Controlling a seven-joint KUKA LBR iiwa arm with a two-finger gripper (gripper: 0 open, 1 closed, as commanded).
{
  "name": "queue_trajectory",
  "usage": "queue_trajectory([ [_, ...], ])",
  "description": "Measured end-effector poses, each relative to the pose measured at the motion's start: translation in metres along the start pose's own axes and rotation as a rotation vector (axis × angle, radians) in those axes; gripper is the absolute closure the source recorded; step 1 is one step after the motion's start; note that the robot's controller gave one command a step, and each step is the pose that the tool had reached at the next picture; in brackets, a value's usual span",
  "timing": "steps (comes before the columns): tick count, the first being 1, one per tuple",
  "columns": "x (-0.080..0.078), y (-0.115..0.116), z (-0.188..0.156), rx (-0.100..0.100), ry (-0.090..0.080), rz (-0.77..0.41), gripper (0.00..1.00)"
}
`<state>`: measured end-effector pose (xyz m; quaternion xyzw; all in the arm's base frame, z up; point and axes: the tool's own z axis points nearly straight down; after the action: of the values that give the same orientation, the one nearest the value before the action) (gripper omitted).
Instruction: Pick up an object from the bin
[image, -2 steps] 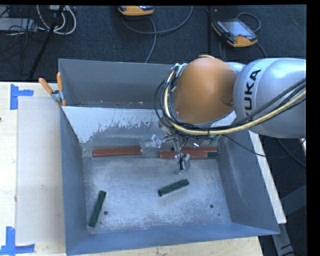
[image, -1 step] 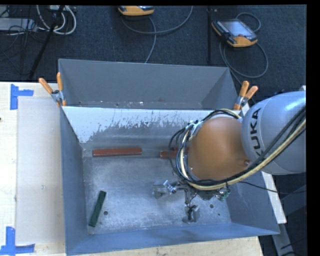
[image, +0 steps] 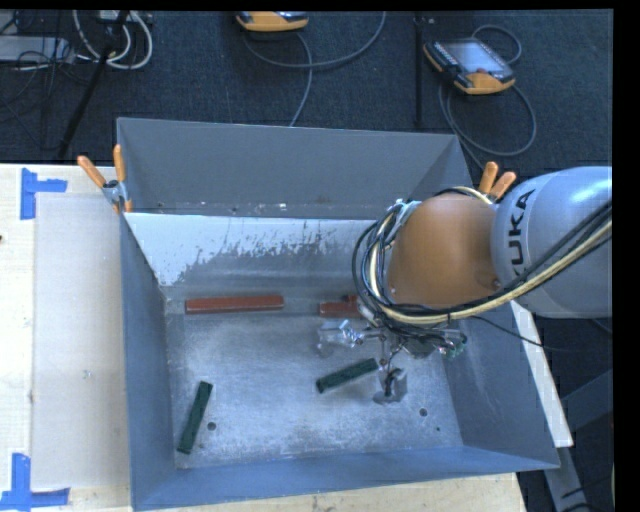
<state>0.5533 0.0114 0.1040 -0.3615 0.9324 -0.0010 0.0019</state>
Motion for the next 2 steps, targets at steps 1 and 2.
queue_trajectory([
  [1, -0.0023, -0.0184, 0.0340, -0.004, 0.002, 0.023, 0.00],
  [2, -0.0021, -0.0183, 0.0321, -0.004, 0.002, 0.026, 1.00],
])
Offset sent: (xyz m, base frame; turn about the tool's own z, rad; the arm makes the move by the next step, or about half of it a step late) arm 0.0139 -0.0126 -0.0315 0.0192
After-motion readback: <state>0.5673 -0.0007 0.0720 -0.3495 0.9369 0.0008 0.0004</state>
